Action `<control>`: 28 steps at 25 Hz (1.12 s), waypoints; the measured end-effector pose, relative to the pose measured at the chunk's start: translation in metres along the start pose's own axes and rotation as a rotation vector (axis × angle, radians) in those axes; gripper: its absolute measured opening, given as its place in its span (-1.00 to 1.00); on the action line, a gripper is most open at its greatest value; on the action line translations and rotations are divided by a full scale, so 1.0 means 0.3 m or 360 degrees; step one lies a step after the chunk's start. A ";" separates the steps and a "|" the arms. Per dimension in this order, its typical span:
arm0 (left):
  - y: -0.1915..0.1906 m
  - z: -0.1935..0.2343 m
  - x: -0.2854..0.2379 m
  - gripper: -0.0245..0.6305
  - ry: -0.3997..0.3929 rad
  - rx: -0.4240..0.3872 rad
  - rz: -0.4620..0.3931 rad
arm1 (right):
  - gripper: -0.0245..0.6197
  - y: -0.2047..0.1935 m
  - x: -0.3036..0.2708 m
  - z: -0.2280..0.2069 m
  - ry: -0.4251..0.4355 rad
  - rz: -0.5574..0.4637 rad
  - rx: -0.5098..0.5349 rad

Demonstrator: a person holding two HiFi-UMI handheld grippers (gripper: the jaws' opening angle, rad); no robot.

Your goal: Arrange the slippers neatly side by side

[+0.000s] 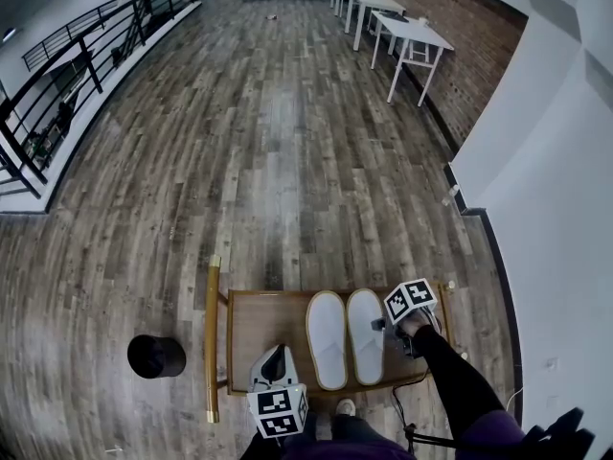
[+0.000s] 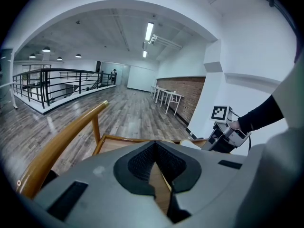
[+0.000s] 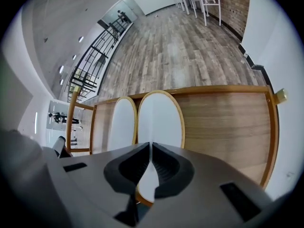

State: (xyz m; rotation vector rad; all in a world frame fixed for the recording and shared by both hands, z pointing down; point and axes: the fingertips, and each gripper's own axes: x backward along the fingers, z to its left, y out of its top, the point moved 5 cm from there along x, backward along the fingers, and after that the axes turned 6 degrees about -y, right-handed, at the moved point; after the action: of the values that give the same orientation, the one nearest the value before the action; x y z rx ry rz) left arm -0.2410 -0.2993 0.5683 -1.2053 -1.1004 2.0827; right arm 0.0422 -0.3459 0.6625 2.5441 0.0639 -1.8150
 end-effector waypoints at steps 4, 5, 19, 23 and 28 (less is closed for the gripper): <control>0.002 -0.005 -0.002 -0.93 -0.0008 -0.0002 -0.0003 | -0.88 0.000 -0.002 0.000 -0.0002 0.0001 -0.0033; 0.003 -0.008 -0.004 -0.93 -0.0013 -0.0004 -0.0004 | -0.88 -0.001 -0.002 -0.002 -0.0002 -0.0002 -0.0041; 0.026 -0.060 -0.023 -0.93 -0.0010 -0.0053 -0.0019 | -0.86 -0.014 0.025 -0.016 0.0159 -0.0110 -0.0080; 0.035 -0.103 -0.014 -0.93 0.0071 -0.0018 -0.0052 | -0.85 -0.036 0.058 -0.036 0.0273 -0.0184 -0.0042; 0.041 -0.161 -0.008 -0.93 0.0175 0.0040 -0.0099 | -0.81 -0.073 0.208 -0.033 0.0497 -0.0483 -0.0010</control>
State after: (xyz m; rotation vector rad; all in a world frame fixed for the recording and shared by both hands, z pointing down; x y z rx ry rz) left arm -0.1980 -0.2886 0.5454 -1.2423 -1.0448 1.9539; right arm 0.0709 -0.3223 0.6071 2.9206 0.4823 -1.4643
